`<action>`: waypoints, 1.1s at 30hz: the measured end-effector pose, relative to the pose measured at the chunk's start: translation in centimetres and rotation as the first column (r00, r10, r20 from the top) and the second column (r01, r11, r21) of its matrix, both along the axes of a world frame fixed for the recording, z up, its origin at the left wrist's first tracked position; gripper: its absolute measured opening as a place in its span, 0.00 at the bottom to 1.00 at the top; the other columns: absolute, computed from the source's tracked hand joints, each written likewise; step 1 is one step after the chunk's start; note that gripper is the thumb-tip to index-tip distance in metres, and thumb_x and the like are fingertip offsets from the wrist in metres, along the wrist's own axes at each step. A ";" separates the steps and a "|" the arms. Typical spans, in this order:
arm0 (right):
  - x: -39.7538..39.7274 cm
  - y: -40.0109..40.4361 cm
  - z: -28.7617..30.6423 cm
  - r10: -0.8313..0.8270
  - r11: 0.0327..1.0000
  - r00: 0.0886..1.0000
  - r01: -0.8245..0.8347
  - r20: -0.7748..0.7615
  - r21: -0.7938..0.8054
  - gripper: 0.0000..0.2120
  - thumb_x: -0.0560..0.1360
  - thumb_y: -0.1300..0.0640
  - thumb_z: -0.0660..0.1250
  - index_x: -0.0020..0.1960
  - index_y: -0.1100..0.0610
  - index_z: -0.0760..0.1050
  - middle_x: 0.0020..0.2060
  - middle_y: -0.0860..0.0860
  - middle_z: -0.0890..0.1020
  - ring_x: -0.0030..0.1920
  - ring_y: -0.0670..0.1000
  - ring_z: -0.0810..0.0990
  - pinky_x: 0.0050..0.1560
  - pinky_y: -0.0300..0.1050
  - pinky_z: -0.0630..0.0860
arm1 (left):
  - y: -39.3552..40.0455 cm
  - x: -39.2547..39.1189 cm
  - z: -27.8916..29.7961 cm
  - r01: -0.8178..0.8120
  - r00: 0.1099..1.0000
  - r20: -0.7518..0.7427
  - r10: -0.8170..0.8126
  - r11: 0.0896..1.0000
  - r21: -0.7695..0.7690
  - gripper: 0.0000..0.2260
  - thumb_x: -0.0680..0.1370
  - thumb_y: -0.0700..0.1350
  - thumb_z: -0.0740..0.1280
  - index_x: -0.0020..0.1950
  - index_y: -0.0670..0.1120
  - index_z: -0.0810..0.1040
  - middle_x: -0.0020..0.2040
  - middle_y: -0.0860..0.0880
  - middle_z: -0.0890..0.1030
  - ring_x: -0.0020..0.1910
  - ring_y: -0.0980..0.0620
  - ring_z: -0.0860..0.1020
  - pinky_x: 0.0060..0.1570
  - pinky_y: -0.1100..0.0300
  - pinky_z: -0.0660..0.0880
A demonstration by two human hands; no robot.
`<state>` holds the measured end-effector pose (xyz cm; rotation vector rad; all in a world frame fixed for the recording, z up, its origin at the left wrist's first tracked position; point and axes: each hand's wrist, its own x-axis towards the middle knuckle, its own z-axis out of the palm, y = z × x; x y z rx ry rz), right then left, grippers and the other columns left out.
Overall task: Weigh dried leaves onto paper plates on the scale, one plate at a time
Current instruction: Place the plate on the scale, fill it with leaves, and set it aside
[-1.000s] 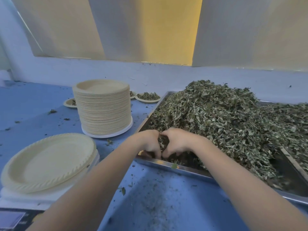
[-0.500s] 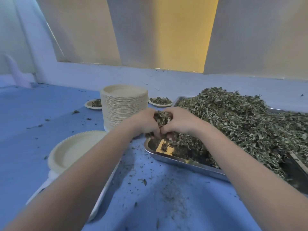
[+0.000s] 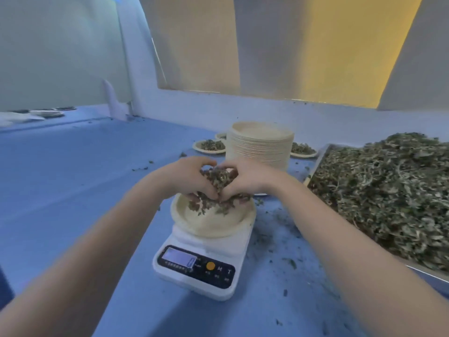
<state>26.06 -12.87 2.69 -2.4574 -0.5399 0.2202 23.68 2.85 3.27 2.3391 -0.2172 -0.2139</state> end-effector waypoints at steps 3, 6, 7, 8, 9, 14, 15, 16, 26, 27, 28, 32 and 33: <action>0.2 -1.0 0.6 0.048 0.990 0.996 -0.058 -0.080 -0.130 0.29 0.67 0.49 0.76 0.65 0.42 0.71 0.56 0.46 0.78 0.52 0.47 0.80 0.48 0.43 0.80 | 1.4 0.3 -0.5 0.007 0.999 0.049 -0.007 1.000 0.002 0.29 0.73 0.43 0.72 0.72 0.55 0.66 0.60 0.52 0.74 0.49 0.51 0.80 0.42 0.60 0.79; 0.2 -1.8 1.0 0.000 0.999 1.000 0.000 0.007 -0.046 0.23 0.69 0.49 0.74 0.62 0.40 0.75 0.53 0.43 0.79 0.48 0.40 0.79 0.43 0.37 0.78 | 2.1 0.8 -1.0 -0.049 0.980 0.190 0.059 0.997 -0.060 0.19 0.74 0.42 0.69 0.63 0.55 0.75 0.56 0.55 0.78 0.43 0.52 0.81 0.38 0.60 0.79; 0.3 -1.9 0.9 -0.026 0.999 0.998 0.027 0.062 -0.021 0.20 0.69 0.49 0.73 0.60 0.40 0.76 0.51 0.43 0.80 0.45 0.37 0.78 0.42 0.35 0.76 | 2.1 1.1 -1.3 -0.077 0.964 0.248 0.096 0.993 -0.085 0.16 0.74 0.41 0.68 0.60 0.54 0.77 0.54 0.55 0.80 0.41 0.51 0.81 0.37 0.60 0.78; 0.4 -1.9 0.8 -0.052 0.999 0.992 0.051 0.115 0.005 0.18 0.70 0.50 0.73 0.58 0.40 0.77 0.50 0.42 0.81 0.41 0.35 0.78 0.40 0.33 0.74 | 2.0 1.3 -1.7 -0.103 0.944 0.301 0.134 0.988 -0.116 0.13 0.74 0.40 0.67 0.56 0.55 0.79 0.51 0.56 0.81 0.40 0.50 0.80 0.36 0.60 0.77; 0.4 -1.8 0.4 -0.073 0.997 0.985 0.069 0.156 0.029 0.16 0.70 0.51 0.72 0.57 0.40 0.78 0.49 0.42 0.82 0.39 0.34 0.77 0.39 0.32 0.72 | 1.9 1.5 -2.2 -0.122 0.925 0.341 0.171 0.980 -0.160 0.12 0.74 0.39 0.66 0.52 0.55 0.80 0.48 0.56 0.82 0.40 0.50 0.80 0.36 0.60 0.76; 0.6 -0.5 -1.7 -0.091 0.993 0.970 0.073 0.224 0.089 0.11 0.72 0.54 0.70 0.51 0.42 0.81 0.44 0.42 0.83 0.42 0.36 0.78 0.39 0.32 0.71 | 1.1 1.9 -5.2 -0.188 0.852 0.415 0.319 0.926 -0.326 0.12 0.75 0.42 0.66 0.41 0.60 0.80 0.40 0.61 0.81 0.41 0.59 0.78 0.40 0.68 0.71; 0.7 -0.2 -2.1 -0.098 0.992 0.967 0.074 0.235 0.105 0.10 0.72 0.55 0.69 0.50 0.42 0.81 0.43 0.42 0.83 0.41 0.37 0.78 0.40 0.34 0.72 | 0.9 1.8 -5.6 -0.187 0.837 0.436 0.331 0.921 -0.341 0.12 0.74 0.42 0.66 0.40 0.60 0.80 0.39 0.63 0.81 0.40 0.61 0.77 0.39 0.71 0.70; 0.7 0.0 -2.4 -0.107 0.990 0.962 0.079 0.253 0.119 0.10 0.72 0.55 0.69 0.49 0.42 0.81 0.42 0.42 0.83 0.41 0.39 0.79 0.42 0.36 0.72 | 0.9 1.7 -5.9 -0.179 0.820 0.462 0.338 0.918 -0.353 0.13 0.74 0.42 0.66 0.39 0.61 0.80 0.37 0.65 0.80 0.38 0.63 0.76 0.38 0.75 0.69; 0.5 -0.2 -2.5 -0.142 0.975 0.921 0.066 0.363 0.214 0.11 0.72 0.58 0.66 0.43 0.41 0.80 0.37 0.38 0.81 0.35 0.33 0.76 0.34 0.21 0.66 | 2.8 0.7 -7.5 -0.249 0.755 0.444 0.483 0.837 -0.487 0.12 0.74 0.41 0.66 0.40 0.58 0.81 0.38 0.63 0.81 0.39 0.64 0.76 0.38 0.76 0.69; 0.4 -0.3 -2.4 -0.141 0.976 0.921 0.068 0.362 0.207 0.11 0.72 0.58 0.67 0.43 0.41 0.80 0.37 0.38 0.81 0.35 0.34 0.76 0.35 0.21 0.66 | 2.9 0.6 -7.6 -0.258 0.756 0.428 0.495 0.827 -0.500 0.13 0.74 0.40 0.66 0.40 0.58 0.81 0.37 0.63 0.81 0.39 0.63 0.76 0.39 0.74 0.70; 0.4 -0.3 -2.4 -0.139 0.977 0.923 0.070 0.358 0.200 0.11 0.72 0.58 0.67 0.43 0.41 0.80 0.37 0.38 0.82 0.36 0.35 0.76 0.35 0.21 0.67 | 2.9 0.6 -7.7 -0.266 0.757 0.414 0.505 0.818 -0.510 0.13 0.74 0.40 0.66 0.40 0.59 0.81 0.38 0.62 0.81 0.40 0.62 0.77 0.41 0.71 0.71; 0.4 -0.5 -2.5 -0.110 0.987 0.934 0.061 0.340 0.151 0.09 0.73 0.55 0.67 0.46 0.42 0.81 0.41 0.39 0.82 0.39 0.37 0.77 0.36 0.22 0.68 | 2.8 0.6 -8.0 -0.279 0.774 0.395 0.496 0.825 -0.491 0.12 0.74 0.40 0.66 0.41 0.57 0.82 0.39 0.61 0.81 0.40 0.63 0.76 0.40 0.72 0.70; 0.4 -0.6 -2.5 -0.107 0.989 0.935 0.063 0.339 0.137 0.08 0.74 0.55 0.67 0.47 0.42 0.81 0.41 0.39 0.82 0.40 0.38 0.78 0.36 0.23 0.69 | 2.8 0.6 -8.0 -0.273 0.780 0.397 0.484 0.834 -0.480 0.11 0.73 0.40 0.66 0.41 0.57 0.82 0.39 0.61 0.81 0.38 0.64 0.75 0.38 0.75 0.69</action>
